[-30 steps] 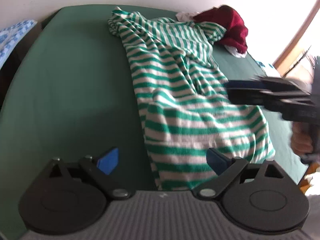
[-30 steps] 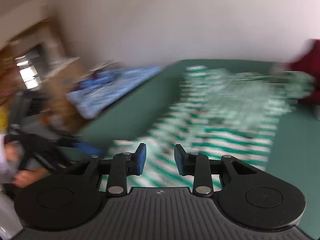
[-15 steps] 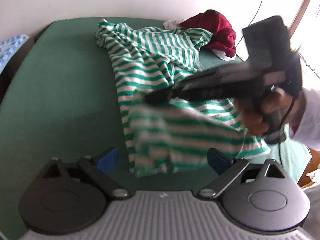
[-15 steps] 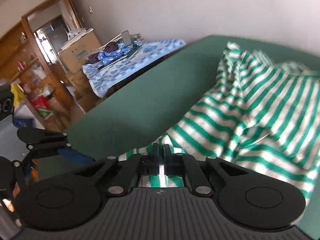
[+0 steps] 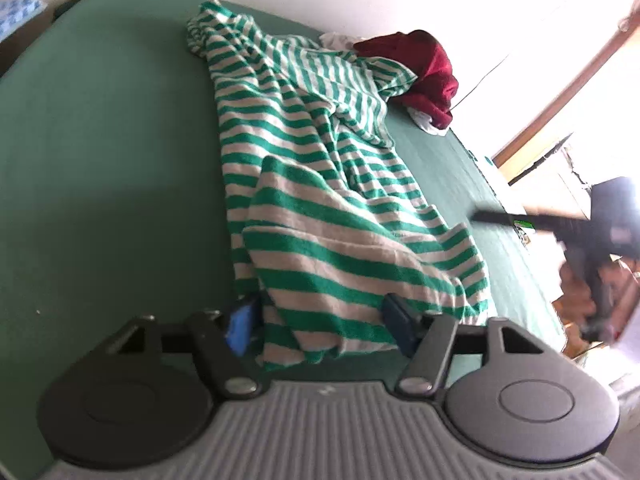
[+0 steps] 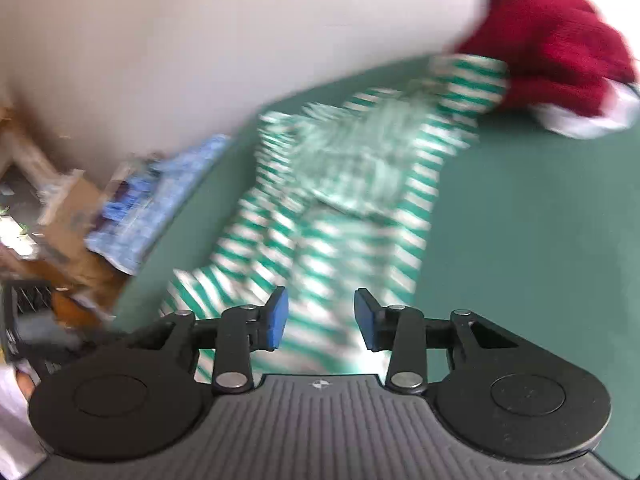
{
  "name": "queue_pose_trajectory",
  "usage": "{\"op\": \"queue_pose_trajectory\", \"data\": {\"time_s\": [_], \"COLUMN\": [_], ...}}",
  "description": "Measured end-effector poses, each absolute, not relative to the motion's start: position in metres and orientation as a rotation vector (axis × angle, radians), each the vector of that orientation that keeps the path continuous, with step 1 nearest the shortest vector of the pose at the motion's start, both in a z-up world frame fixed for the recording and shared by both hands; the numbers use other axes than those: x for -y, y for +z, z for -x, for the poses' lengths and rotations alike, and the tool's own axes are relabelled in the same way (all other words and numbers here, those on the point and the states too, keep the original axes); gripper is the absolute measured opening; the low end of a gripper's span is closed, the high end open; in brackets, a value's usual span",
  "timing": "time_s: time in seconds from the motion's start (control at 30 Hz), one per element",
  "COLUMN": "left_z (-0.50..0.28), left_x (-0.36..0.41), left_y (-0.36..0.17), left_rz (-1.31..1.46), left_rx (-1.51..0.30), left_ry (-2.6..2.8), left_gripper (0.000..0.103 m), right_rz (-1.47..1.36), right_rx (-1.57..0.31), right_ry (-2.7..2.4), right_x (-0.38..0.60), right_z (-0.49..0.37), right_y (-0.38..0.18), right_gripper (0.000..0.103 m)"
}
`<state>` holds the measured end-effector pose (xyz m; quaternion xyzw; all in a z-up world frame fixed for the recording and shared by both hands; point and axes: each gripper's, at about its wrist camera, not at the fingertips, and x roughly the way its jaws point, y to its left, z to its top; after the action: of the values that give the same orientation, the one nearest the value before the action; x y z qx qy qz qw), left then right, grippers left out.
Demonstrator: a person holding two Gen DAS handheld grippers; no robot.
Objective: Fold clothes
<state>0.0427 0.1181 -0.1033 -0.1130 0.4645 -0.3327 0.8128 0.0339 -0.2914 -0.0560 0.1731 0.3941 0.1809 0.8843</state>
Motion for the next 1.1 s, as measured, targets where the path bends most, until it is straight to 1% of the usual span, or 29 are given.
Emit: {"op": "queue_pose_trajectory", "data": {"time_s": [0.1, 0.13, 0.17, 0.2, 0.23, 0.27, 0.3, 0.33, 0.37, 0.4, 0.43, 0.47, 0.53, 0.67, 0.7, 0.73, 0.77, 0.87, 0.9, 0.93, 0.97, 1.0, 1.03, 1.07, 1.1], "left_z": [-0.038, -0.037, -0.035, -0.035, -0.034, -0.033, -0.030, -0.027, -0.023, -0.021, -0.019, -0.019, -0.016, -0.002, 0.000, 0.002, 0.004, -0.007, -0.011, -0.012, -0.013, -0.015, -0.019, -0.023, -0.027], "left_x": [-0.116, -0.112, -0.108, -0.105, -0.102, -0.100, -0.100, -0.099, -0.097, -0.097, -0.098, -0.100, -0.107, -0.117, -0.118, -0.119, -0.120, -0.119, -0.119, -0.120, -0.121, -0.122, -0.122, -0.121, -0.121], "left_y": [-0.102, -0.101, -0.099, -0.097, -0.095, -0.093, -0.093, -0.093, -0.096, -0.098, -0.100, -0.100, -0.098, -0.082, -0.082, -0.082, -0.082, -0.090, -0.093, -0.087, -0.081, -0.074, -0.070, -0.068, -0.065], "left_rz": [0.218, 0.193, 0.166, 0.146, 0.127, 0.120, 0.111, 0.095, 0.065, 0.056, 0.049, 0.070, 0.111, 0.166, 0.161, 0.156, 0.150, 0.127, 0.119, 0.101, 0.082, 0.066, 0.069, 0.073, 0.076], "left_rx": [-0.988, -0.989, -0.990, -0.998, -1.005, -1.012, -1.005, -0.996, -0.995, -0.993, -0.991, -0.997, -1.006, -0.971, -0.969, -0.968, -0.966, -1.004, -1.017, -0.988, -0.954, -0.922, -0.903, -0.886, -0.869], "left_ry": [-0.729, -0.732, -0.734, -0.746, -0.759, -0.768, -0.765, -0.766, -0.760, -0.751, -0.742, -0.734, -0.719, -0.716, -0.707, -0.699, -0.690, -0.658, -0.648, -0.635, -0.623, -0.620, -0.623, -0.625, -0.628], "left_gripper": [0.055, 0.051, 0.049, 0.042, 0.027, 0.024, 0.024, 0.024, 0.023, 0.019, 0.018, 0.017, 0.013, 0.011, 0.011, 0.011, 0.011, 0.013, 0.016, 0.023, 0.028, 0.040, 0.057, 0.064, 0.070], "right_rz": [-0.376, -0.391, -0.387, -0.383, -0.379, -0.374, -0.370, -0.366, -0.313, -0.258, -0.239, -0.222, -0.226, -0.316, -0.320, -0.323, -0.326, -0.302, -0.290, -0.289, -0.288, -0.292, -0.291, -0.294, -0.297], "right_rx": [-0.861, -0.870, -0.848, -0.826, -0.804, -0.781, -0.759, -0.736, -0.723, -0.742, -0.752, -0.762, -0.752, -0.660, -0.666, -0.673, -0.679, -0.760, -0.746, -0.734, -0.721, -0.692, -0.665, -0.655, -0.661], "right_ry": [0.323, 0.314, 0.309, 0.305, 0.300, 0.295, 0.290, 0.286, 0.284, 0.285, 0.276, 0.267, 0.254, 0.247, 0.241, 0.236, 0.230, 0.210, 0.211, 0.210, 0.208, 0.204, 0.200, 0.205, 0.216], "right_x": [0.296, 0.296, 0.289, 0.283, 0.276, 0.270, 0.263, 0.257, 0.249, 0.241, 0.239, 0.238, 0.242, 0.260, 0.262, 0.263, 0.264, 0.258, 0.257, 0.258, 0.260, 0.263, 0.265, 0.267, 0.267], "right_z": [0.003, 0.013, 0.012, 0.011, 0.011, 0.010, 0.009, 0.008, 0.005, -0.001, -0.005, -0.008, -0.009, 0.000, -0.003, -0.007, -0.010, -0.021, -0.017, -0.015, -0.013, -0.009, -0.006, -0.005, -0.006], "right_y": [-0.068, -0.072, -0.073, -0.075, -0.076, -0.077, -0.078, -0.079, -0.078, -0.080, -0.082, -0.084, -0.079, -0.059, -0.062, -0.064, -0.067, -0.091, -0.092, -0.088, -0.084, -0.078, -0.073, -0.069, -0.070], "right_gripper": [0.041, 0.041, 0.041, 0.041, 0.041, 0.041, 0.040, 0.035, 0.021, 0.011, 0.007, 0.007, 0.006, 0.007, 0.007, 0.008, 0.012, 0.023, 0.025, 0.032, 0.035, 0.036, 0.038, 0.041, 0.042]}}
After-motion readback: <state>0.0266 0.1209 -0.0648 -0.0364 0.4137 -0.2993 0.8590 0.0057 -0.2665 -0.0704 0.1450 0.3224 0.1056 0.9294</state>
